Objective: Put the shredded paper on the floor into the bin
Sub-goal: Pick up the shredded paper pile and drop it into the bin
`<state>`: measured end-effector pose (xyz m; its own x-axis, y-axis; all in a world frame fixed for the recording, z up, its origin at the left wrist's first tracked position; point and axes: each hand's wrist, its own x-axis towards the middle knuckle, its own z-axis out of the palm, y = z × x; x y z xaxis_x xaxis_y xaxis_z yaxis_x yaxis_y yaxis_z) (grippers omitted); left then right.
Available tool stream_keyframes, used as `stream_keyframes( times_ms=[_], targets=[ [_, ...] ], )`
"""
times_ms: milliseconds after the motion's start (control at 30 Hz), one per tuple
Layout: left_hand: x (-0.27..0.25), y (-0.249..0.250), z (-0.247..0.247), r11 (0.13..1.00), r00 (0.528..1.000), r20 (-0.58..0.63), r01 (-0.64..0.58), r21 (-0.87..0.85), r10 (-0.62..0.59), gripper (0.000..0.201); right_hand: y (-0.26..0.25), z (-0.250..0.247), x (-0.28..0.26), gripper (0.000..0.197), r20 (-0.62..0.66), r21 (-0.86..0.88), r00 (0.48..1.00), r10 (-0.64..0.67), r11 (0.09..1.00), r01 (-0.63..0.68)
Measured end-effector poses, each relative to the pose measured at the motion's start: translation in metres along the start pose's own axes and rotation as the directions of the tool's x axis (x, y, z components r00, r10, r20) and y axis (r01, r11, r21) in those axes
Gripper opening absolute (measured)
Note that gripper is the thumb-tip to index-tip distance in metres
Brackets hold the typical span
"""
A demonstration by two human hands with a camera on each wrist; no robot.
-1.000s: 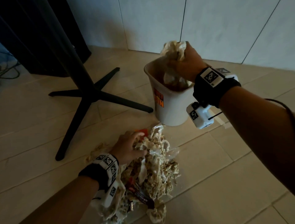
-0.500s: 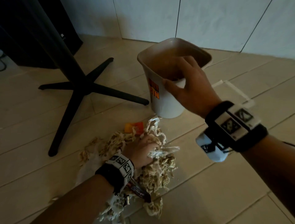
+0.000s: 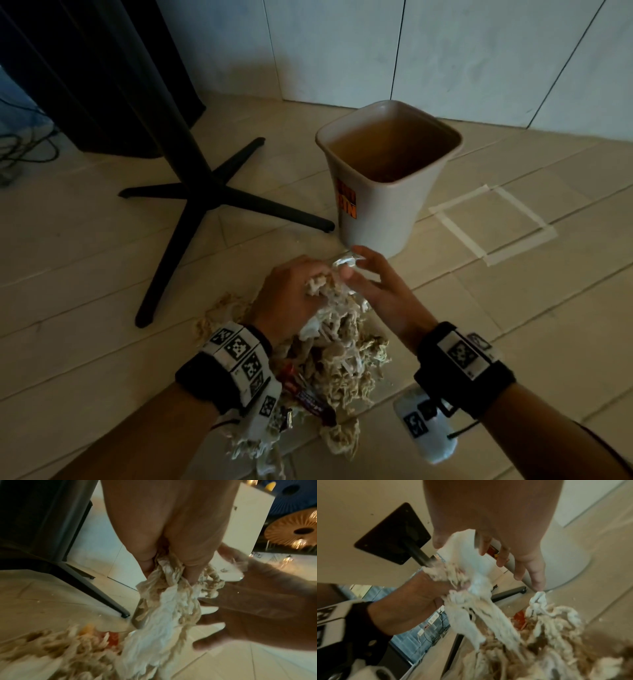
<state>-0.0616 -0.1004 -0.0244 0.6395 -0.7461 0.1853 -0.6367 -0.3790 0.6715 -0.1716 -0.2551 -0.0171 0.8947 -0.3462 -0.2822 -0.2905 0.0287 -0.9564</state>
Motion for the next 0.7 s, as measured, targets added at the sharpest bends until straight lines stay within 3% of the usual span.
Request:
stream_keyframes(
  times_ms=[133,267,400,533,700],
  targets=[
    [-0.002,0.035,-0.006,0.985,0.988,-0.101,-0.128,-0.114,0.117,0.019,-0.002,0.017,-0.002,0.079,0.154,0.262,0.987,0.036,0.962,-0.076],
    [-0.011,0.052,-0.007,0.968,0.991,-0.112,-0.101,-0.228,0.077,0.030,-0.011,0.022,-0.012,0.043,0.215,0.479,0.972,-0.090,0.878,-0.024],
    [-0.022,0.054,-0.001,0.980,0.999,-0.048,-0.009,-0.199,-0.001,0.054,-0.016,0.020,-0.019,0.027,0.198,0.399,0.976,-0.089,0.917,0.003],
    [-0.028,0.058,0.005,0.976,1.000,0.011,0.009,-0.219,-0.006,0.063,-0.012,0.023,-0.017,0.029,0.010,0.296,0.999,-0.038,0.954,0.033],
    [-0.033,0.055,-0.004,0.963,0.988,0.151,0.023,-0.269,0.018,0.077,-0.018,0.011,-0.012,0.019,-0.173,0.051,0.983,-0.067,0.996,0.077]
  ],
)
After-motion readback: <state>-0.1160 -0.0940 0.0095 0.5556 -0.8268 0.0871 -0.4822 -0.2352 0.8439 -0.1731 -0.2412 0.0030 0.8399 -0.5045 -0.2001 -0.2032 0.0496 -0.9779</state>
